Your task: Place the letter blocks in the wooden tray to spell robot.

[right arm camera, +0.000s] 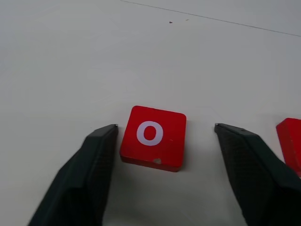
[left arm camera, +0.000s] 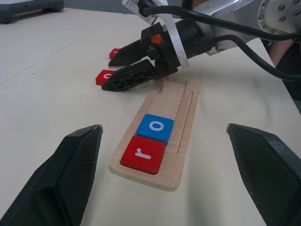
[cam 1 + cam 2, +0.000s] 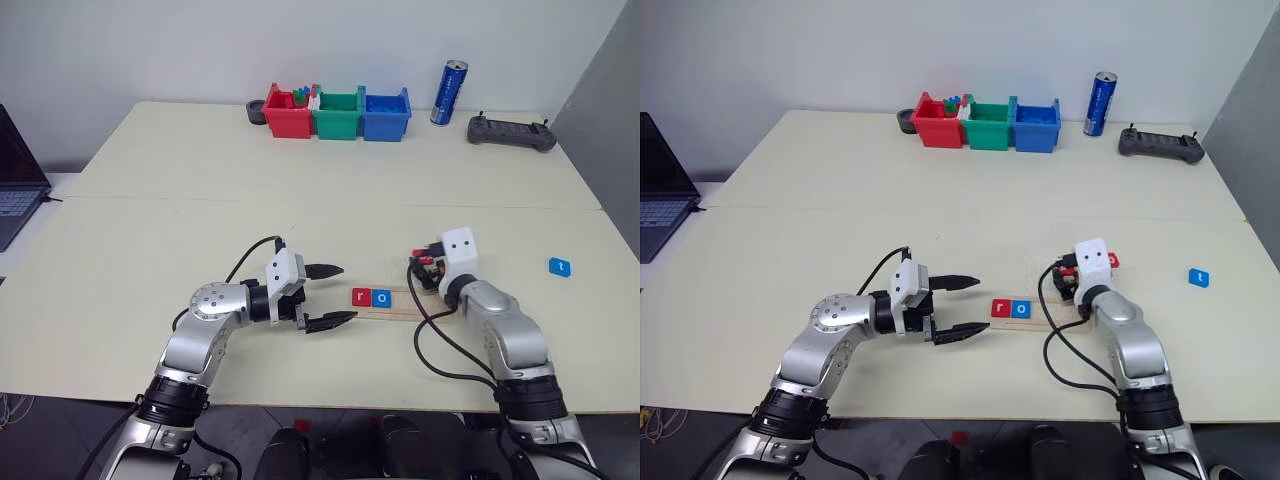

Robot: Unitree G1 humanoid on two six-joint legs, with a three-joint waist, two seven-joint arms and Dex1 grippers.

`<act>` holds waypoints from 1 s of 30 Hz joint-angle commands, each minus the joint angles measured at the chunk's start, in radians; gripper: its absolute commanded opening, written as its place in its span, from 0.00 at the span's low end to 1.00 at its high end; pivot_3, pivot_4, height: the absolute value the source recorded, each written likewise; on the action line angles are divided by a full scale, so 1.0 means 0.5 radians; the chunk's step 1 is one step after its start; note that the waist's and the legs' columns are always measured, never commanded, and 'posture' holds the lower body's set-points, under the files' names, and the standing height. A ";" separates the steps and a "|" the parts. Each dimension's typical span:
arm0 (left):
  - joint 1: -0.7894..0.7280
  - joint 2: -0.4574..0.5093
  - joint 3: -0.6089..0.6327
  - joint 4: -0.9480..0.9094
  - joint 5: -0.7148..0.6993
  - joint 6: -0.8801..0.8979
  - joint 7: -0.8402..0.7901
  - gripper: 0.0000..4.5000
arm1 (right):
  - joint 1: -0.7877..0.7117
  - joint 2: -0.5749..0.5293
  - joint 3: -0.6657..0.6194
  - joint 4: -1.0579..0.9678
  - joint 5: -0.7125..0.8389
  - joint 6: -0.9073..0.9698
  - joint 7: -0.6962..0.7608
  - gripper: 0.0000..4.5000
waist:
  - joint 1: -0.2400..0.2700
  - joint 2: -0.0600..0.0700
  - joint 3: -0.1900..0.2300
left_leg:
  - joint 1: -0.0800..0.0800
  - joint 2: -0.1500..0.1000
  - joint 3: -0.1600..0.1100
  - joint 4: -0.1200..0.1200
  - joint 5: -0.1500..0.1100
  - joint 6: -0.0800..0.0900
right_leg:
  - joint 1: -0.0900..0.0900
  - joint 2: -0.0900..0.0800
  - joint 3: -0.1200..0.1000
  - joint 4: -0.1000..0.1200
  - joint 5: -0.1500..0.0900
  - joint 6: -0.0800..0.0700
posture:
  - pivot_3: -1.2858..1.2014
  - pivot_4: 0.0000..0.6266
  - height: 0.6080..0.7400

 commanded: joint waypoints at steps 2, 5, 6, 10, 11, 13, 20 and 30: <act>0.005 0.026 -0.006 -0.058 -0.034 -0.047 -0.020 1.00 | -0.033 0.019 -0.040 -0.019 0.008 0.030 -0.008 0.39 | 0.000 0.000 0.000 | 0.000 0.000 0.000 0.000 0.000 0.000 | 0.000 0.000 0.000 0.000 0.000 0.000 | 0.52 0.24 1.00; -0.004 0.026 -0.009 -0.051 -0.035 -0.049 -0.016 1.00 | -0.036 0.019 -0.050 -0.019 0.004 0.033 -0.005 0.32 | 0.000 0.000 0.000 | 0.000 0.000 0.000 0.000 0.000 0.000 | 0.000 0.000 0.000 0.000 0.000 0.000 | 0.52 0.24 1.00; -0.008 0.025 -0.009 -0.050 -0.036 -0.048 -0.015 1.00 | -0.036 0.017 -0.054 -0.020 0.003 0.035 -0.006 0.32 | 0.000 0.000 0.000 | 0.000 0.000 0.000 0.000 0.000 0.000 | 0.000 0.000 0.000 0.000 0.000 0.000 | 0.52 0.24 1.00; -0.011 0.024 -0.011 -0.047 -0.038 -0.048 -0.016 1.00 | -0.034 0.002 -0.063 -0.048 0.000 0.047 -0.004 0.32 | 0.000 0.000 0.000 | 0.000 0.000 0.000 0.000 0.000 0.000 | 0.000 0.000 0.000 0.000 0.000 0.000 | 0.52 0.24 1.00; -0.011 0.024 -0.010 -0.046 -0.039 -0.048 -0.016 1.00 | -0.034 0.002 -0.071 -0.066 0.001 0.053 -0.011 0.32 | 0.000 0.000 0.000 | 0.000 0.000 0.000 0.000 0.000 0.000 | 0.000 0.000 0.000 0.000 0.000 0.000 | 0.52 0.24 1.00; -0.014 0.025 -0.010 -0.043 -0.039 -0.049 -0.019 1.00 | -0.029 -0.002 -0.099 -0.126 0.002 0.080 -0.033 0.32 | 0.001 0.000 0.000 | 0.000 0.000 0.000 0.000 0.000 0.000 | 0.000 0.000 0.000 0.000 0.000 0.000 | 0.52 0.24 1.00; -0.022 0.029 -0.005 -0.026 -0.039 -0.058 -0.027 1.00 | 0.138 -0.074 -0.277 -0.506 0.016 0.295 -0.092 0.32 | 0.004 0.001 0.000 | -0.001 0.000 -0.001 -0.001 0.000 0.000 | -0.001 0.000 -0.001 -0.001 0.000 0.000 | 0.52 0.24 1.00; -0.009 0.025 -0.022 -0.025 -0.052 -0.053 -0.050 1.00 | 0.358 -0.183 -0.598 -0.813 0.007 0.540 -0.112 0.32 | 0.000 0.001 0.000 | -0.001 0.000 0.001 -0.001 0.000 0.000 | -0.001 0.000 0.001 -0.001 0.000 0.000 | 0.52 0.24 1.00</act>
